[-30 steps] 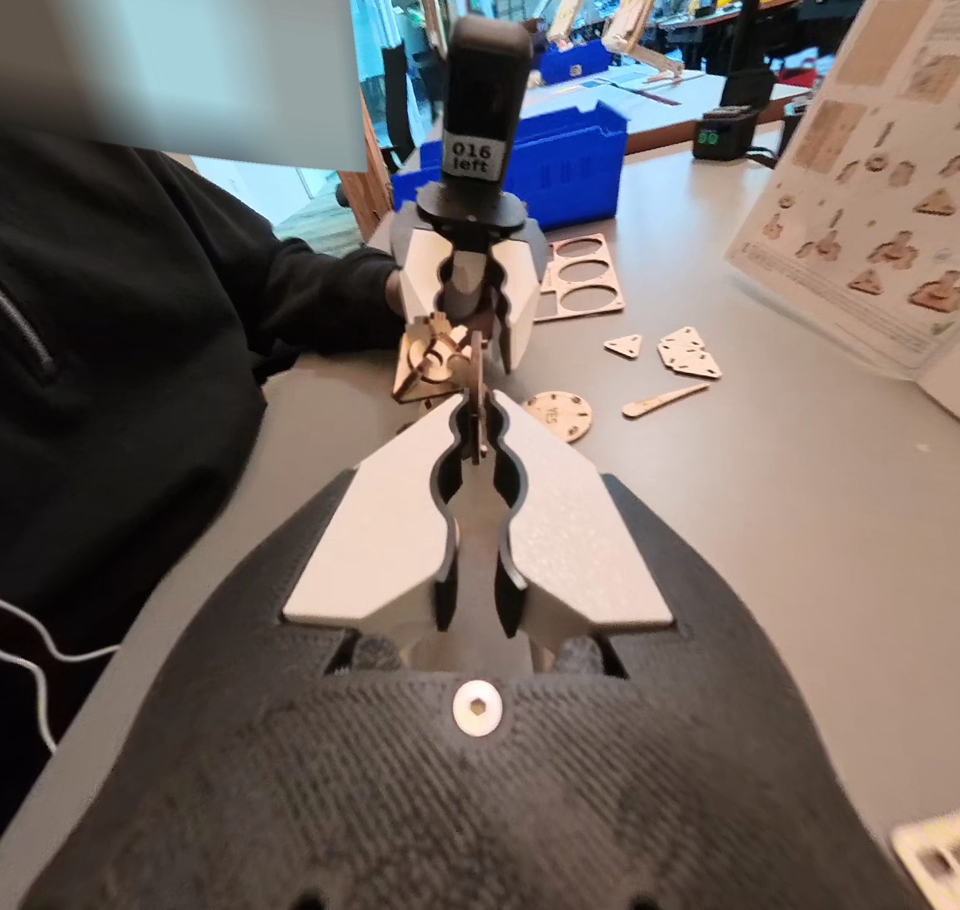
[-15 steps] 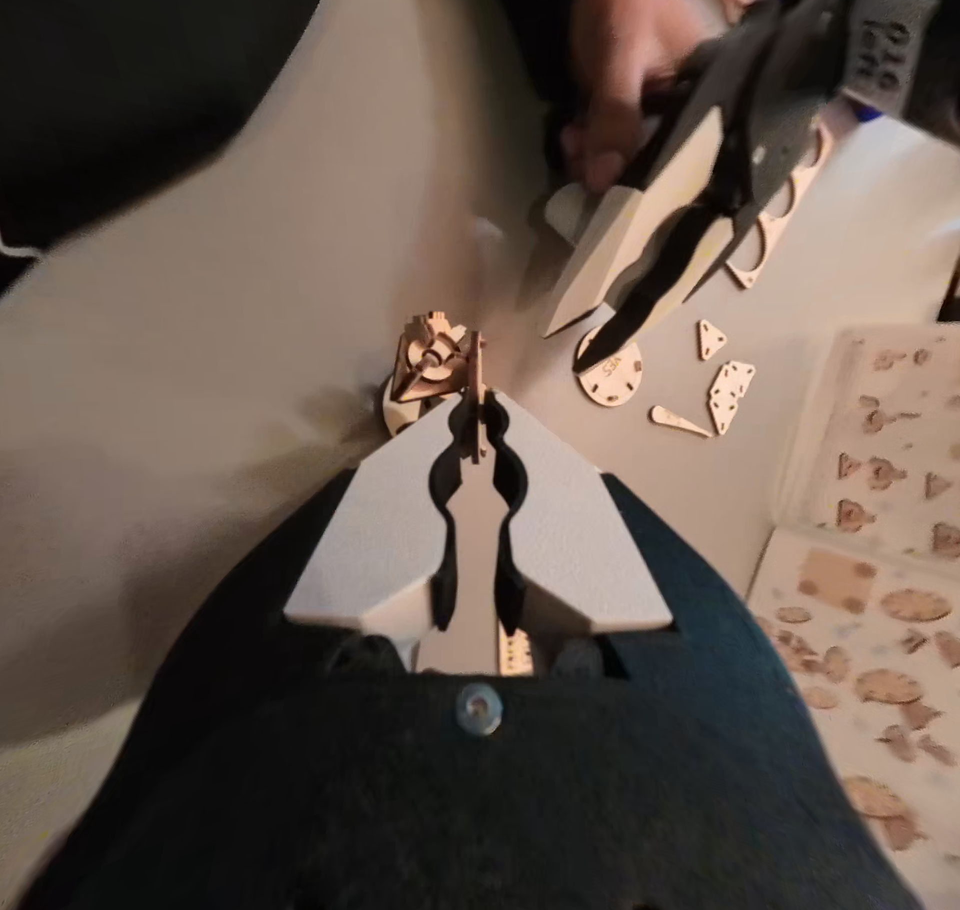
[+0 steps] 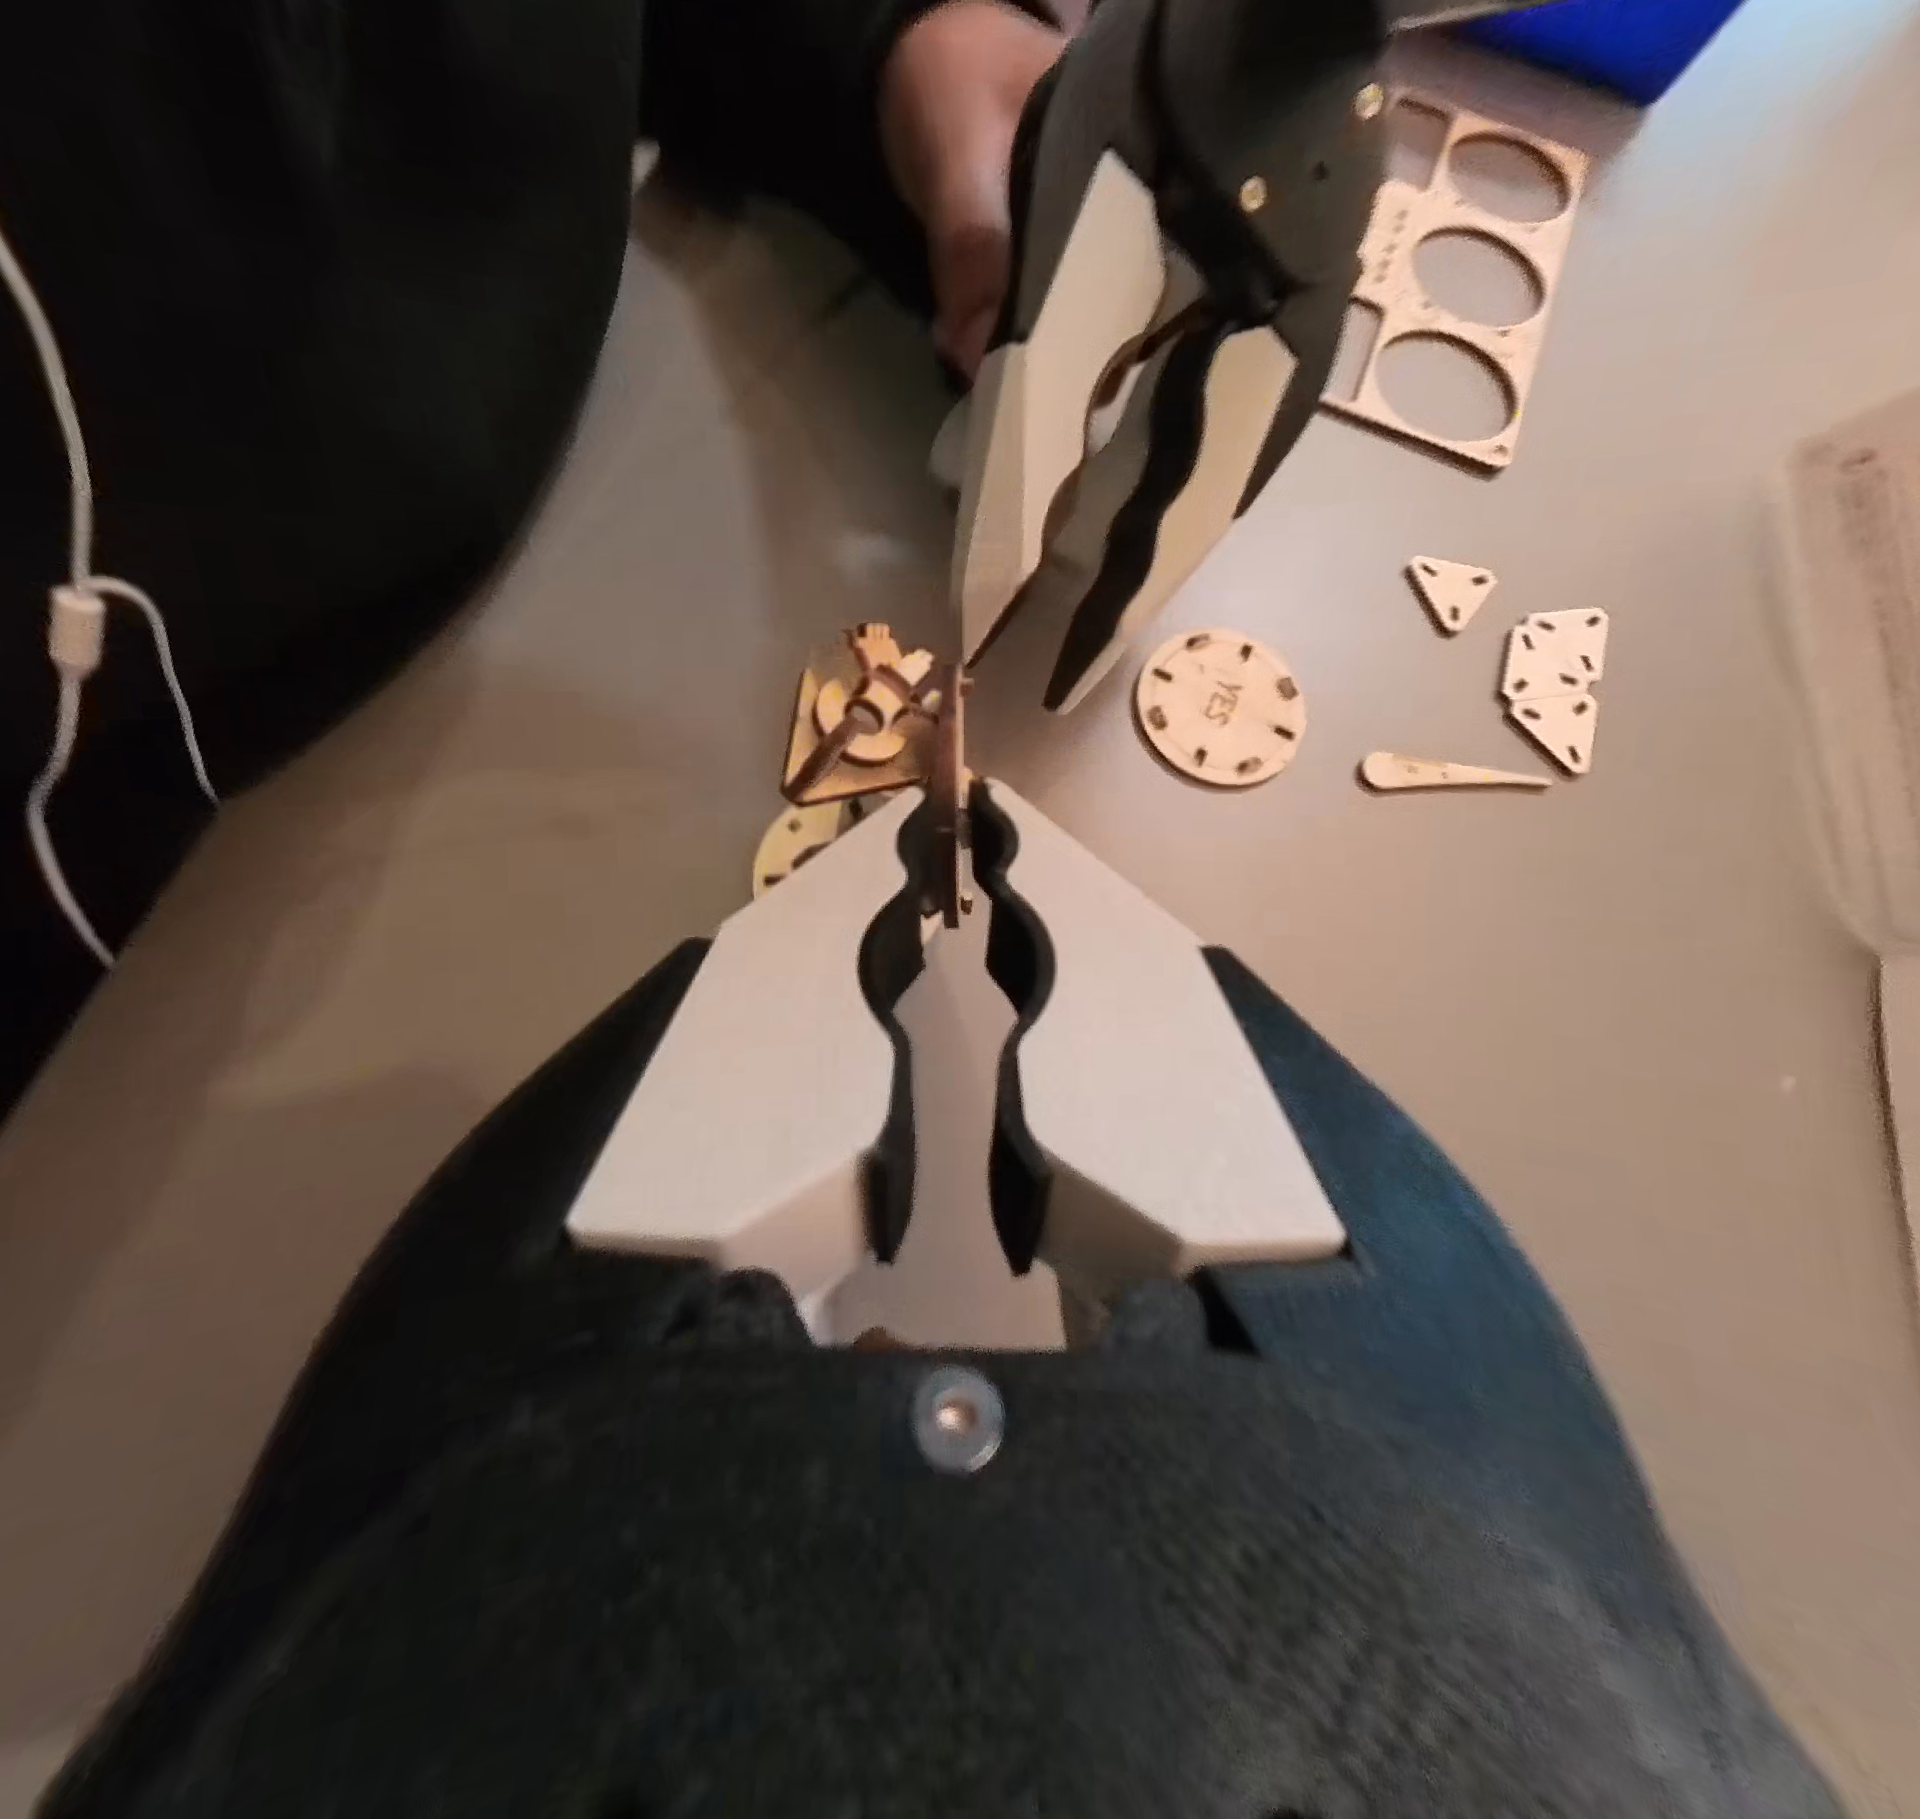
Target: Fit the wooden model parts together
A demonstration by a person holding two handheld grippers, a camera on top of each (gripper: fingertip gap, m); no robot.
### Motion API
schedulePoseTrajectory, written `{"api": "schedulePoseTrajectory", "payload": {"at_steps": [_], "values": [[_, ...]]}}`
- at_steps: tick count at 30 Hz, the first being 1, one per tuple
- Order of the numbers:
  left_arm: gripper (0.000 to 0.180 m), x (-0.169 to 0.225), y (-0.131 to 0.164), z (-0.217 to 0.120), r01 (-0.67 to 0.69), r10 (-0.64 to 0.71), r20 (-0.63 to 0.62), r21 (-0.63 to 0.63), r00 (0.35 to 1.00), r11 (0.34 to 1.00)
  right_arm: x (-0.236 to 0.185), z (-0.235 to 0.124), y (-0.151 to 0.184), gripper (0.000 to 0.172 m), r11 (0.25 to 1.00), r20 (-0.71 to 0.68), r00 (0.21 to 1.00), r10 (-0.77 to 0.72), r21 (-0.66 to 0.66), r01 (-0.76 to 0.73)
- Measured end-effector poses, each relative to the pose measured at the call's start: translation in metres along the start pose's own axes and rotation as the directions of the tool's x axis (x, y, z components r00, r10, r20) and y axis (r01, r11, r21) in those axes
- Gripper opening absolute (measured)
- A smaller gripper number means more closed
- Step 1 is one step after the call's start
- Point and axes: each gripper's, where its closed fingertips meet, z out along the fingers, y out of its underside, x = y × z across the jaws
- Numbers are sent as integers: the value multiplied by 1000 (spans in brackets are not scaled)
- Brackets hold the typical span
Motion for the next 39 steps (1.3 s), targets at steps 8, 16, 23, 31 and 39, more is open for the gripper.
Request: {"api": "schedulePoseTrajectory", "payload": {"at_steps": [8, 16, 23, 31, 39], "values": [[14, 12, -15, -8, -27, 28, -21, 72, 999, 997, -11, -4, -10, 3, 994, -42, 997, 70, 84, -66], [13, 8, -21, -12, -111, 108, 30, 109, 994, 988, 0, -8, 0, 3, 929, -130, 921, 367, 8, -370], [13, 12, -30, -18, -116, 117, 5, 171, 993, 978, 4, -1, 16, 3, 805, -211, 833, 512, -220, -551], [12, -3, -29, -21, -136, 127, 62, 165, 990, 977, 16, 10, 18, 3, 791, -234, 877, 420, -379, -480], [12, -6, -26, -20, -119, 113, 49, 156, 992, 980, 11, 15, 8, 3, 898, 7, 954, 301, -338, -281]]}}
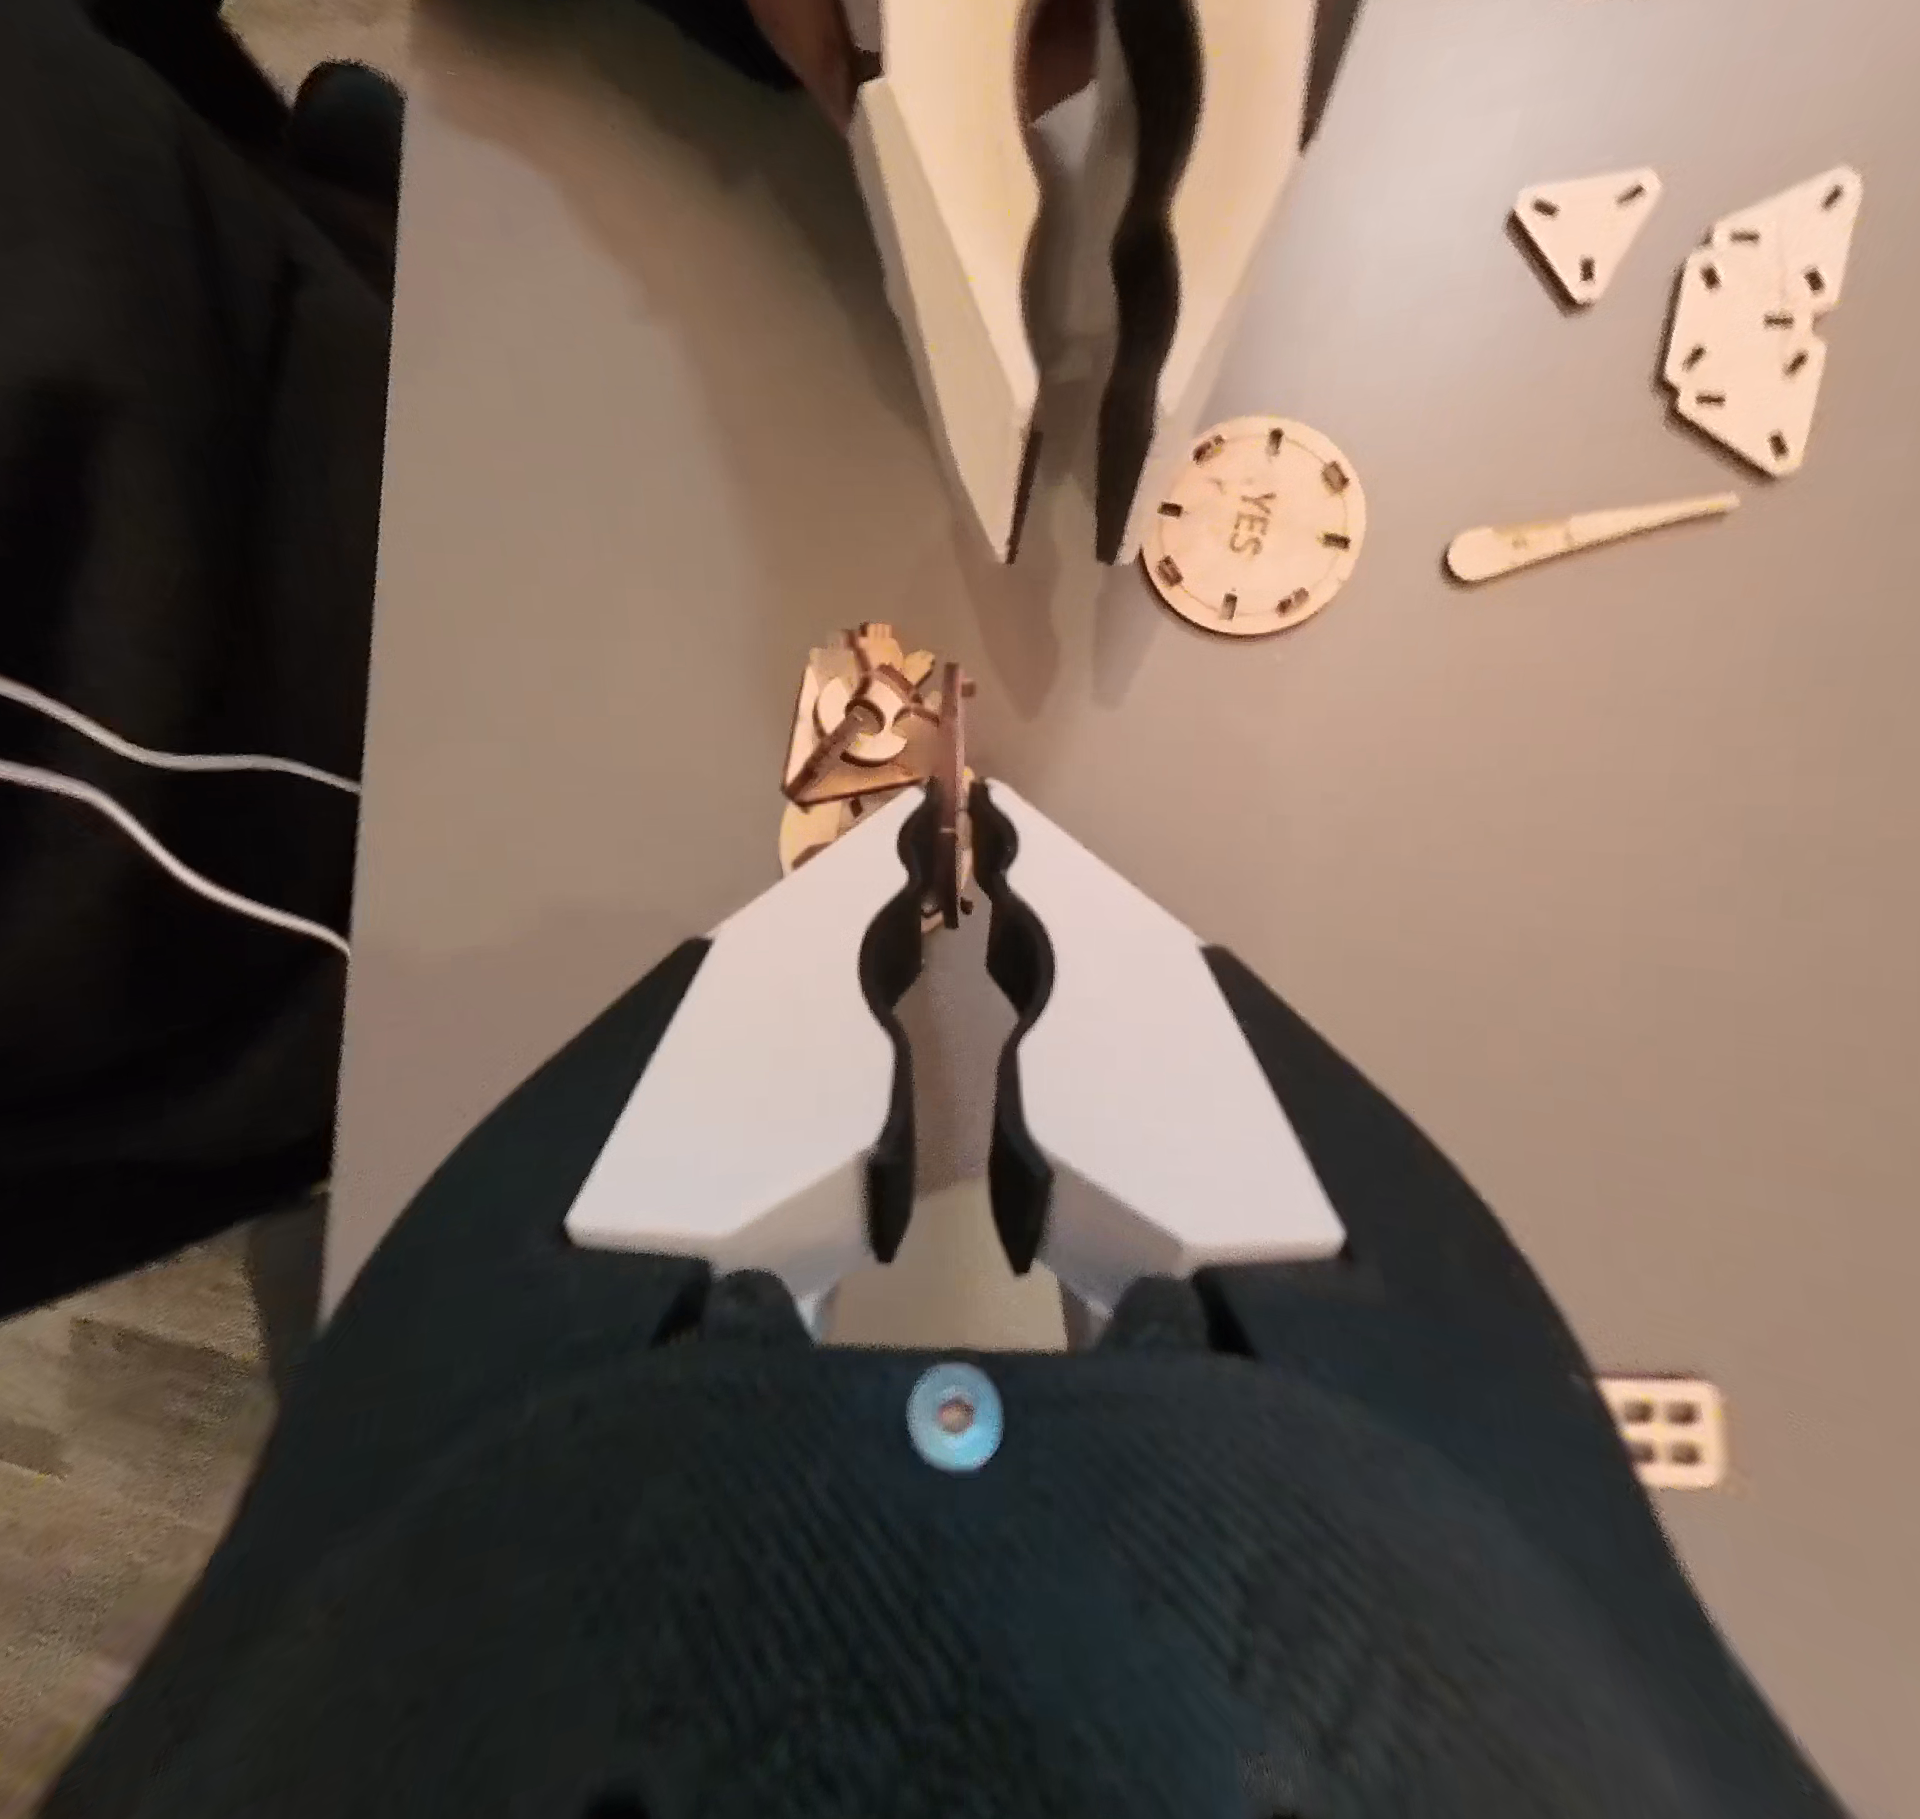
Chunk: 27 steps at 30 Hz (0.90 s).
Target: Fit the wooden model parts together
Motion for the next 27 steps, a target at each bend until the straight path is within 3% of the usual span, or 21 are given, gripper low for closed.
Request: {"api": "schedulePoseTrajectory", "payload": {"at_steps": [4, 8, 18, 23, 27], "values": [[12, 0, 1, 1, -11, 11, 3, -10, 1000, 1000, -1, -2, -3, 3, 961, -11, 961, -276, 33, 276], [13, -1, 4, 3, 0, 0, -8, -23, 1000, 1000, -9, -2, -8, 3, 841, 13, 841, -540, 38, 540], [11, -2, 2, 2, 43, -43, -37, 9, 998, 999, -23, 9, -5, 3, 754, 106, 754, -648, -51, 655], [12, 1, -8, -3, 78, -74, -68, 62, 995, 995, -22, 15, -4, 3, 752, 122, 751, -649, -46, 657], [12, 4, -8, -2, 64, -60, -70, 57, 996, 996, -11, 16, -3, 3, 791, 134, 787, -602, -29, 611]]}}
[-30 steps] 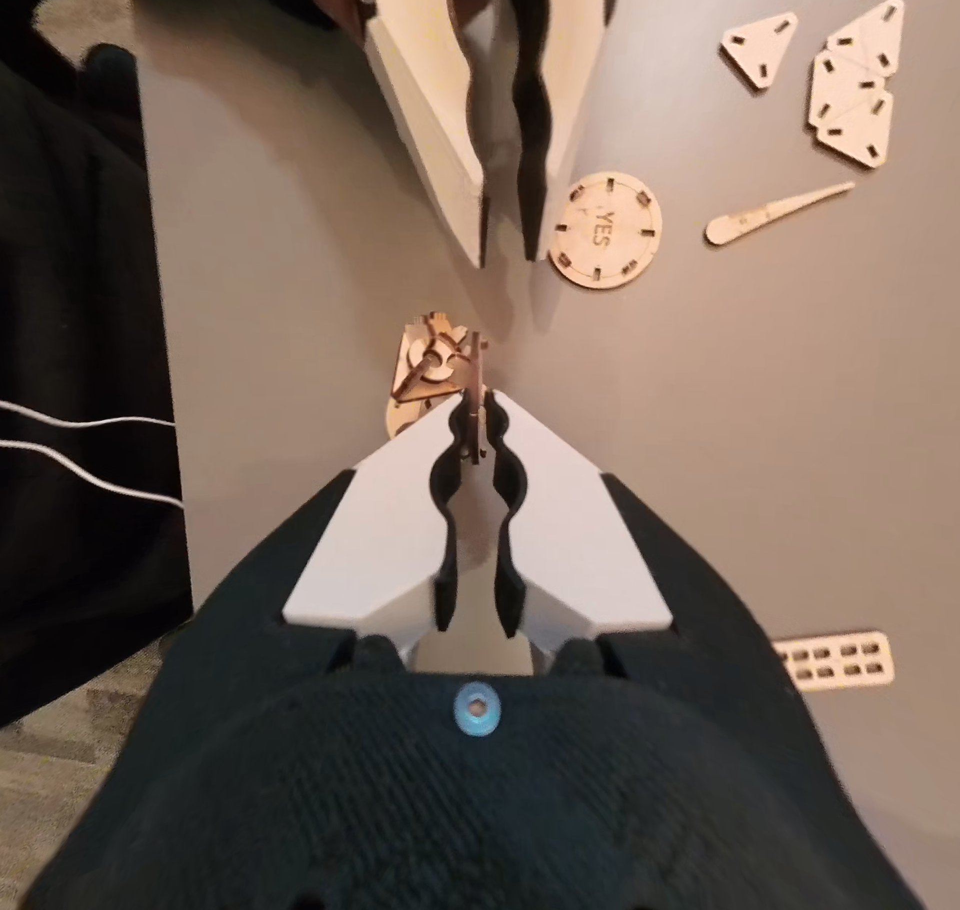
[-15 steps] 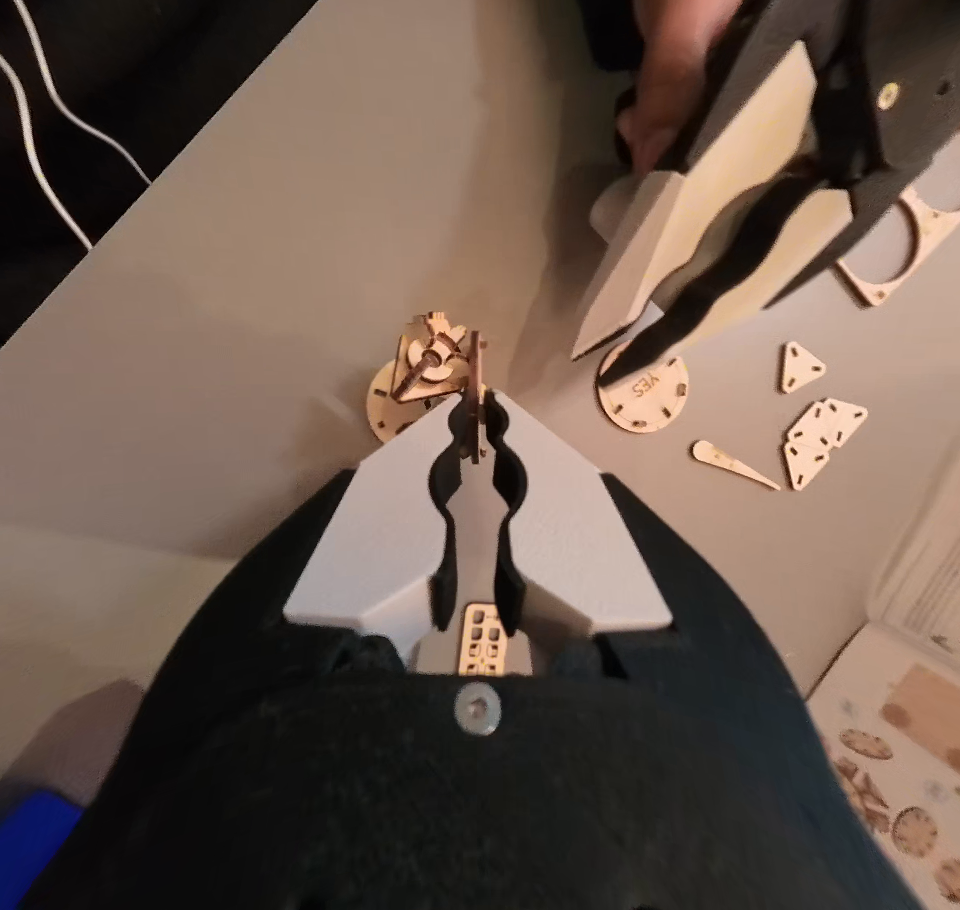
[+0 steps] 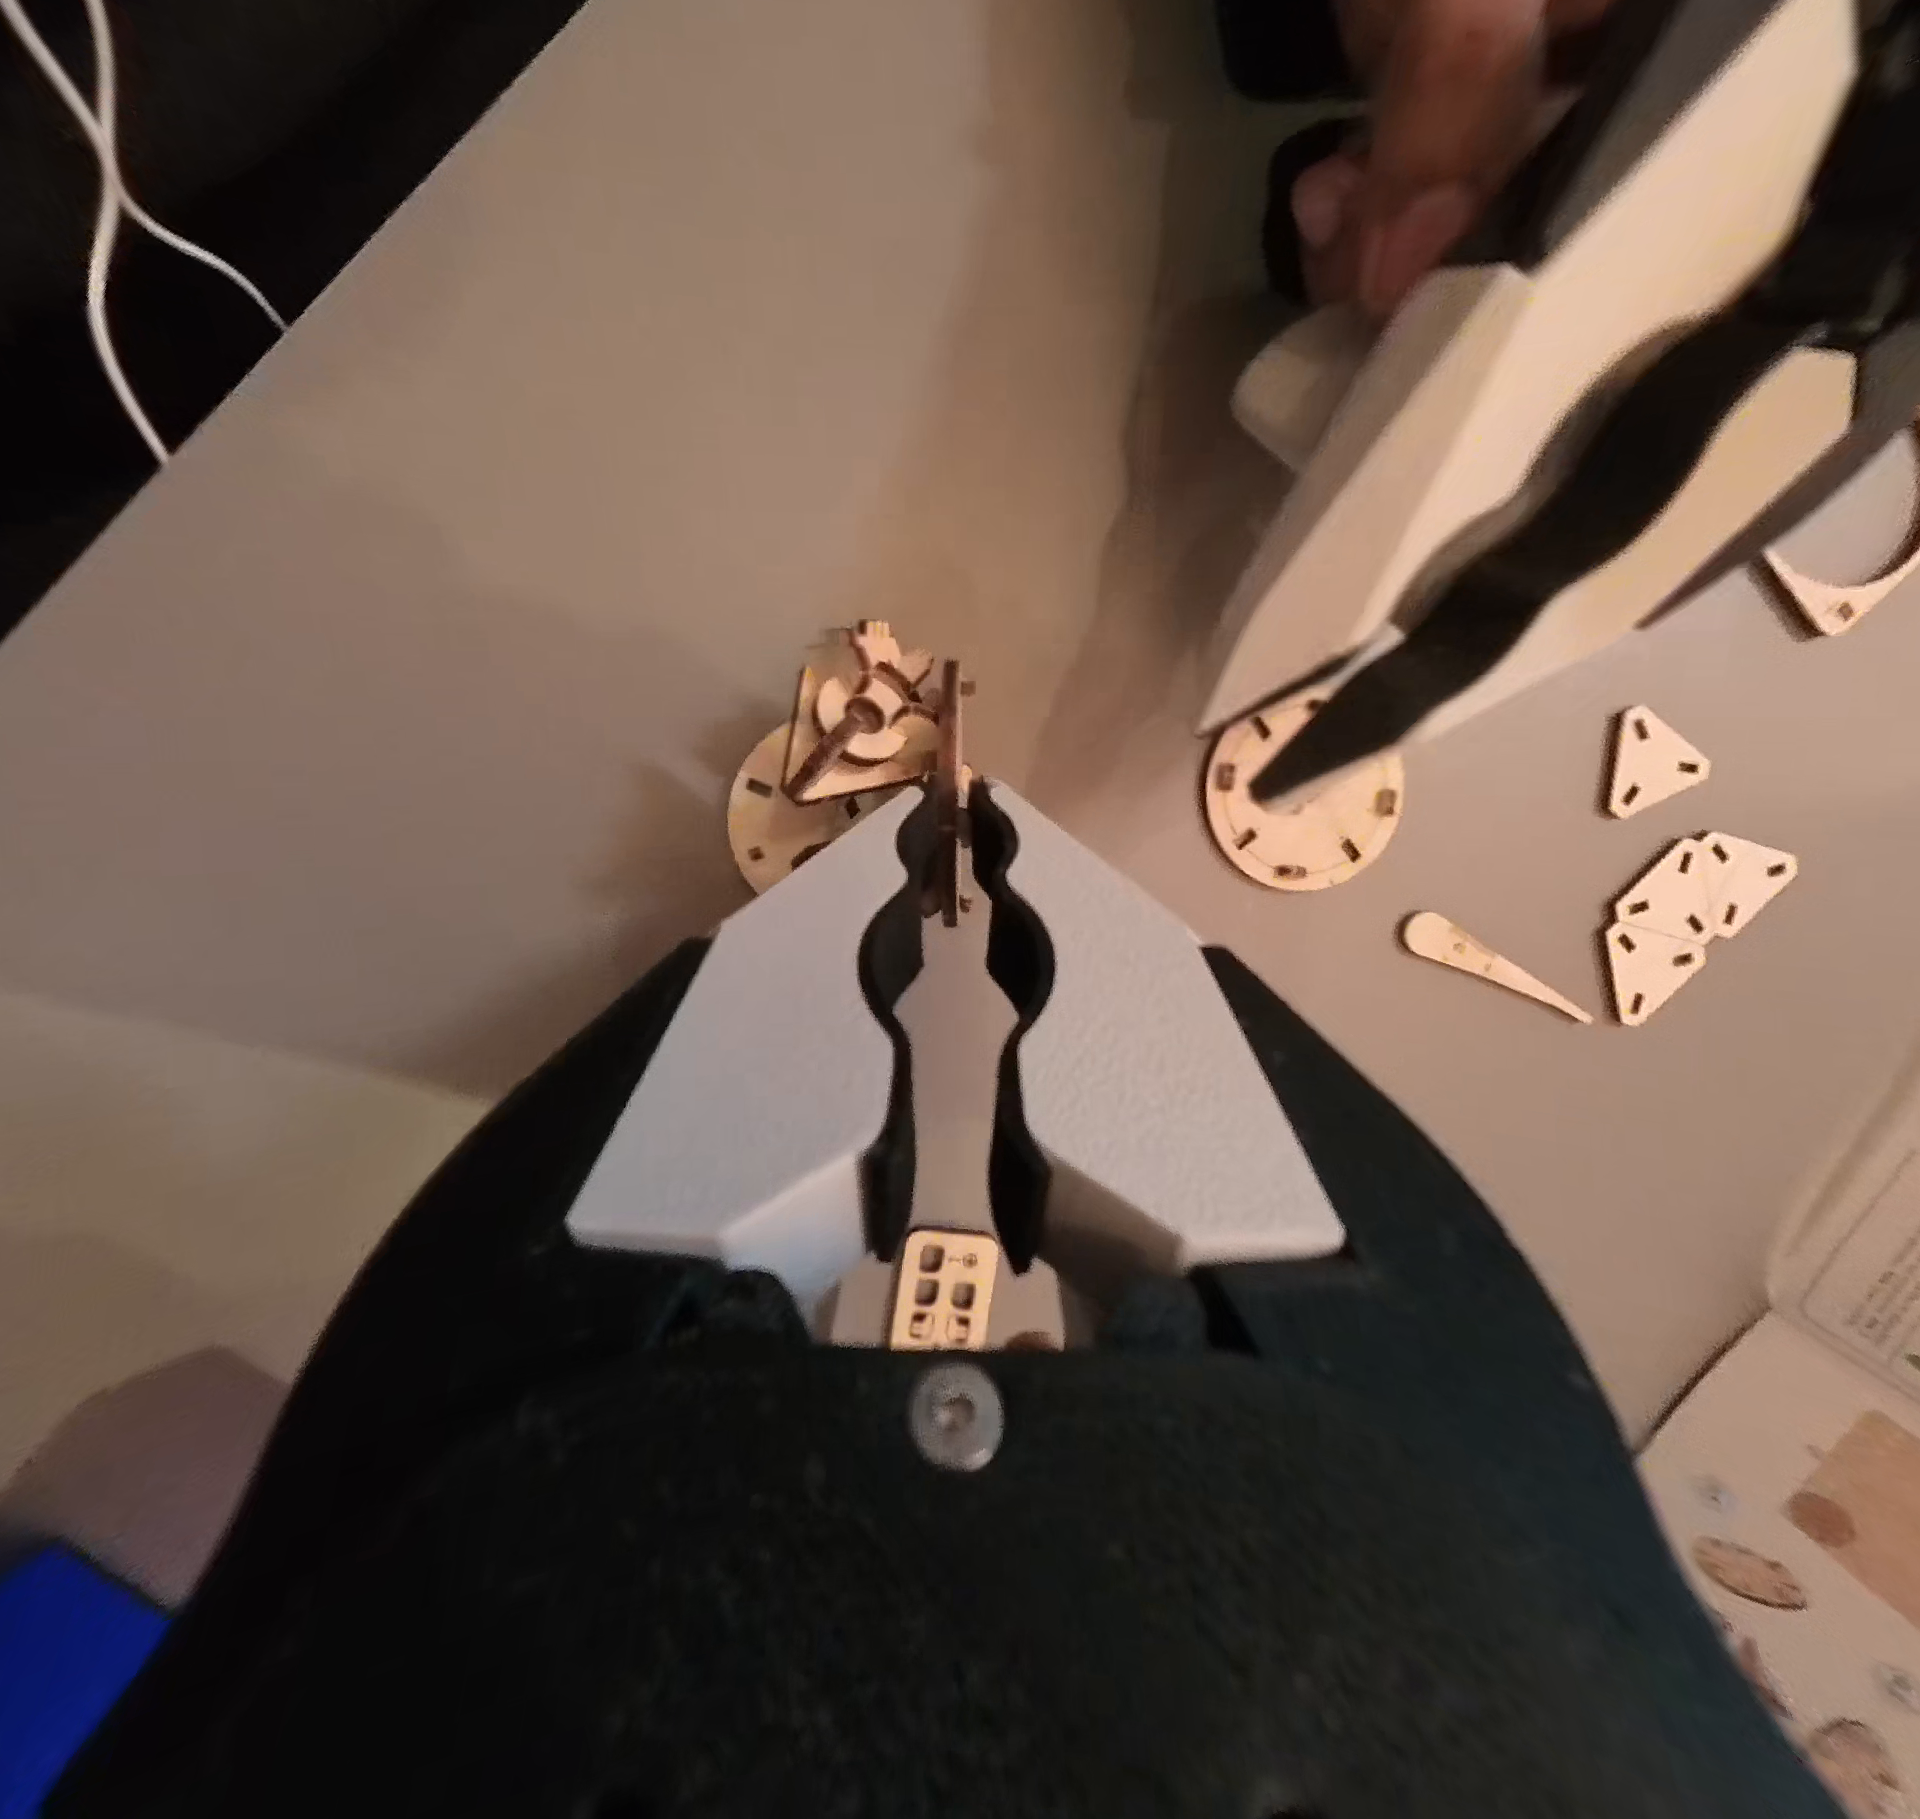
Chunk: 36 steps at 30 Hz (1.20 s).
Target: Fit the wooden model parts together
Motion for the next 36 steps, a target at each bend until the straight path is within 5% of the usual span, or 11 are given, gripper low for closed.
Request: {"api": "schedulePoseTrajectory", "payload": {"at_steps": [14, 24, 36], "values": [[30, 10, 8, 8, -50, 48, -37, -66, 998, 997, 16, 4, 10, 4, 963, 19, 963, 267, -20, -267], [28, 23, 17, 11, -80, 66, -125, -112, 990, 991, 9, -3, 2, 3, 967, 70, 971, 230, -130, -220], [12, 36, 12, 5, -135, 118, -162, -93, 980, 987, 5, -14, -21, 3, 968, 121, 961, 250, -61, -244]]}}
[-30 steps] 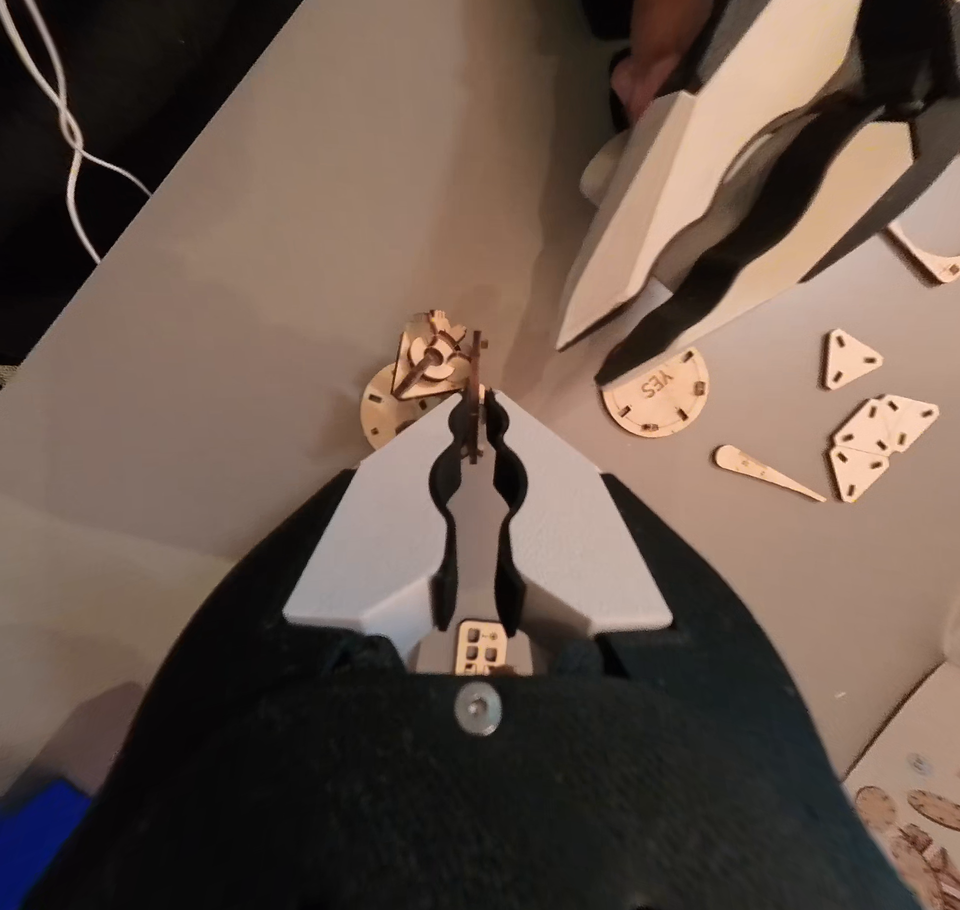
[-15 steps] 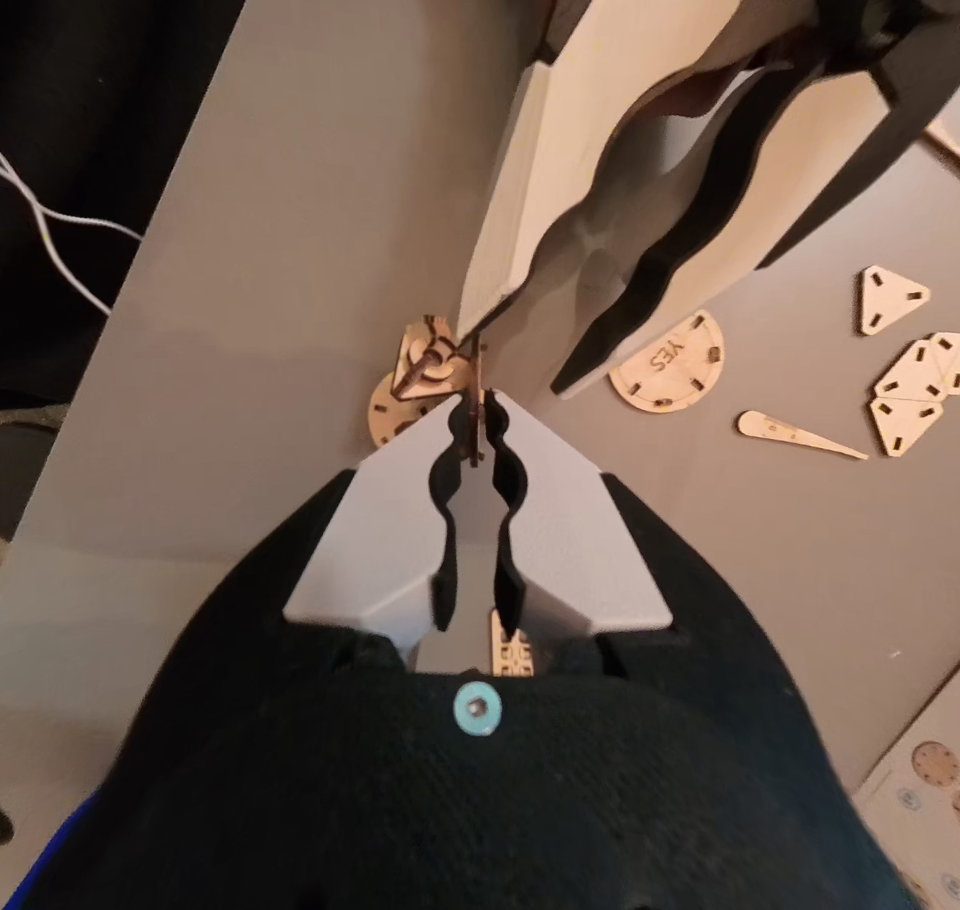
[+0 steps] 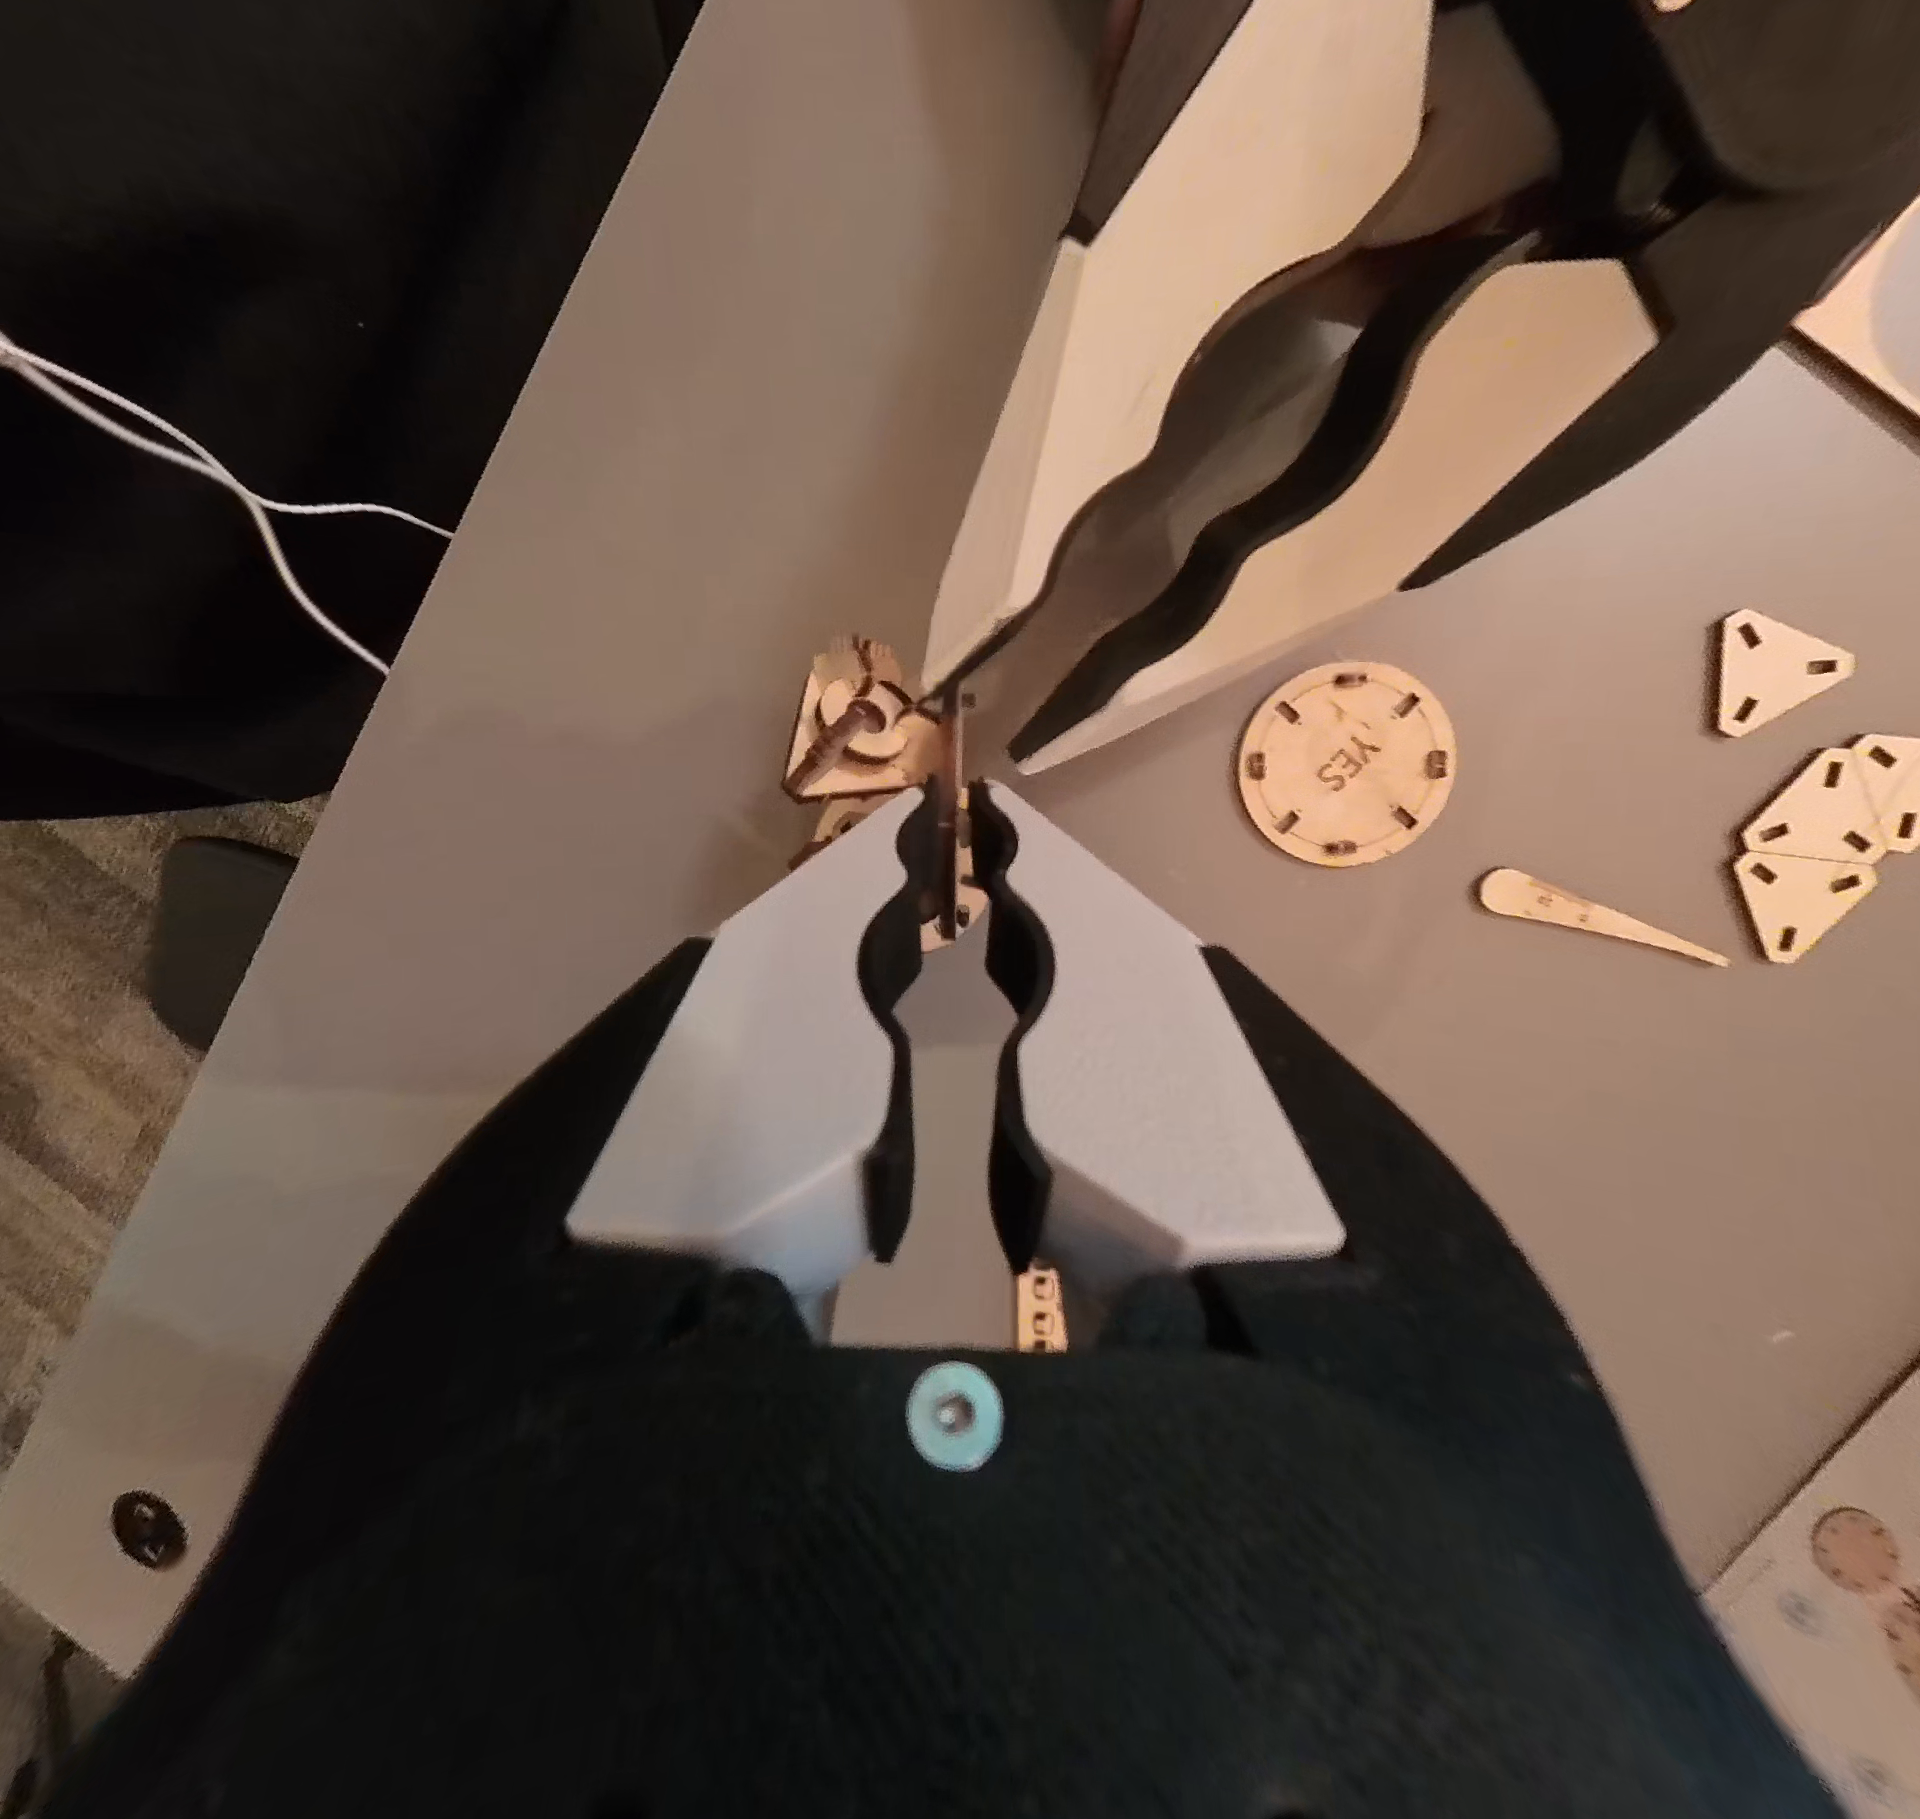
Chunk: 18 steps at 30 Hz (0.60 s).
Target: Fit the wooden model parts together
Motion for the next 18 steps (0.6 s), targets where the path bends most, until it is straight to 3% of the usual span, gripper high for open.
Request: {"api": "schedulePoseTrajectory", "payload": {"at_steps": [5, 11, 18], "values": [[14, 2, 10, 6, 0, -1, -12, -59, 1000, 998, 2, -3, 1, 3, 998, -4, 998, 60, 37, -59], [4, -1, 11, 5, -18, 19, 17, -68, 1000, 998, 2, -2, -1, 3, 993, 17, 996, 89, 78, -90], [0, 6, -7, -8, -60, 60, 25, 14, 998, 998, -4, -18, -20, 6, 943, 78, 958, 276, 173, -285]]}}
